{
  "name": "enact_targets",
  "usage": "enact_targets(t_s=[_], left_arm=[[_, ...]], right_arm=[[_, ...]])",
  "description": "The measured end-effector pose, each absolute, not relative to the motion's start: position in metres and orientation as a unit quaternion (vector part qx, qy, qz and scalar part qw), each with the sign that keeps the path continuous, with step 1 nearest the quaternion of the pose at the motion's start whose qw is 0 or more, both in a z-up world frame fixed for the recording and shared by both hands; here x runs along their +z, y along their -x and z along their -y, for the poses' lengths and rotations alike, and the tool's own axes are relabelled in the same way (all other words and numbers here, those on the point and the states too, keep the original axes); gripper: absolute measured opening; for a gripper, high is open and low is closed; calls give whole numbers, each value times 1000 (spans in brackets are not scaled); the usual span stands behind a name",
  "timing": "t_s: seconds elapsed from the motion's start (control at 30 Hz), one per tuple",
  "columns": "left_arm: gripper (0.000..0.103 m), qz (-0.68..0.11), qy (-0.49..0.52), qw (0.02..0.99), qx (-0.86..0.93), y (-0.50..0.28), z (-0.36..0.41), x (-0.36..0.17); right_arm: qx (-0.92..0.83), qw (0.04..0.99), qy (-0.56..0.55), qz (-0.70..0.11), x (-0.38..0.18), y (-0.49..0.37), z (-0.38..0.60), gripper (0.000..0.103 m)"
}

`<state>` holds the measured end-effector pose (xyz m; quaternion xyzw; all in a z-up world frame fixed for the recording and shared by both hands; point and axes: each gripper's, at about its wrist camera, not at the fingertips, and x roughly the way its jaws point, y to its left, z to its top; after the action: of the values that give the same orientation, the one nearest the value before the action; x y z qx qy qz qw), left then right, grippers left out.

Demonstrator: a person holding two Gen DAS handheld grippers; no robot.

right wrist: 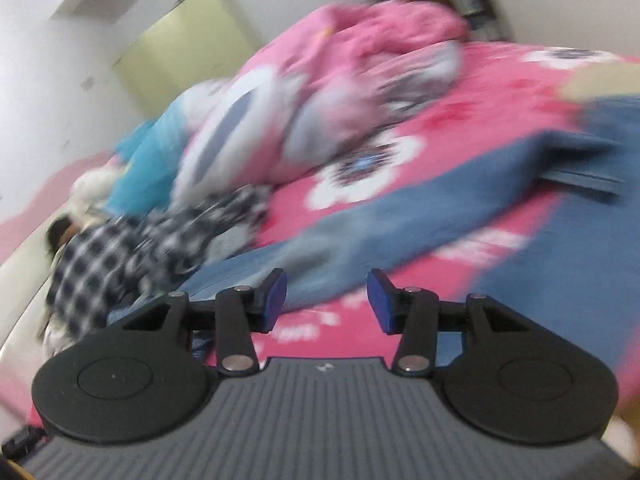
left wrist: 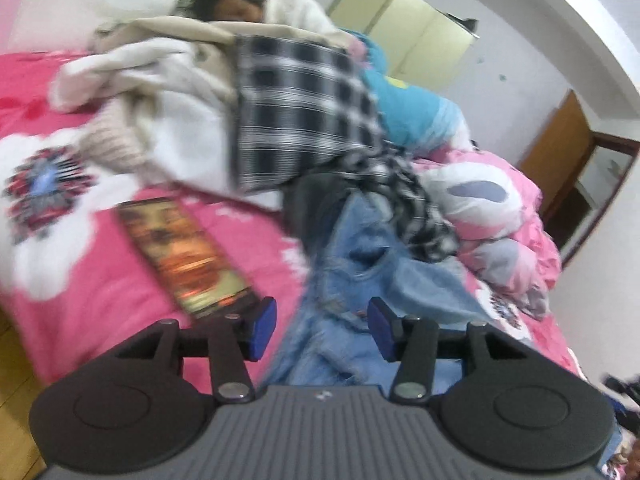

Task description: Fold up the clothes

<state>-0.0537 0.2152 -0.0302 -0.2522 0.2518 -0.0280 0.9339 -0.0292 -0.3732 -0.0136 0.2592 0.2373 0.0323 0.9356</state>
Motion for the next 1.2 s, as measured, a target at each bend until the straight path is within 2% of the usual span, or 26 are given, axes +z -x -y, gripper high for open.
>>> enact_targets(t_s=[0.13,0.3,0.47,0.6,0.7,0.73,0.77,0.8,0.93,1.07,1.2], left_arm=[[52,-275,216,935,-57,4,-181,-26],[51,-295,163,940,-46,-49,-150,-40],[51,-312,131,941,-10,-74,-147,-66],[51,-305,130,943,-4,-74,-150,-83],[51,-301,132,945,-1,-76,-153,-90],[51,-298,132,945,0,-77,-153,-92],[51,-293,132,947,0,-76,-154,-93],[51,-289,133,948,2,-76,-155,-93],[51,-276,149,949,12,-77,-162,-92],[56,-276,188,943,8,-80,-174,-99],[55,-268,178,947,14,-80,-171,-100]], right_arm=[[136,940,-175,-260,1,-43,322,44],[275,924,26,-266,15,-114,226,44],[370,873,188,-257,-1,-175,134,44],[394,835,237,-302,-24,-226,100,44],[375,844,245,-296,-24,-225,98,49],[368,847,247,-293,-24,-224,98,44],[361,851,249,-290,-23,-223,98,34],[354,854,252,-287,-23,-222,98,4],[324,867,261,-275,-21,-217,98,2],[295,879,269,-262,-20,-212,98,2],[278,898,248,-236,-17,-210,100,6]])
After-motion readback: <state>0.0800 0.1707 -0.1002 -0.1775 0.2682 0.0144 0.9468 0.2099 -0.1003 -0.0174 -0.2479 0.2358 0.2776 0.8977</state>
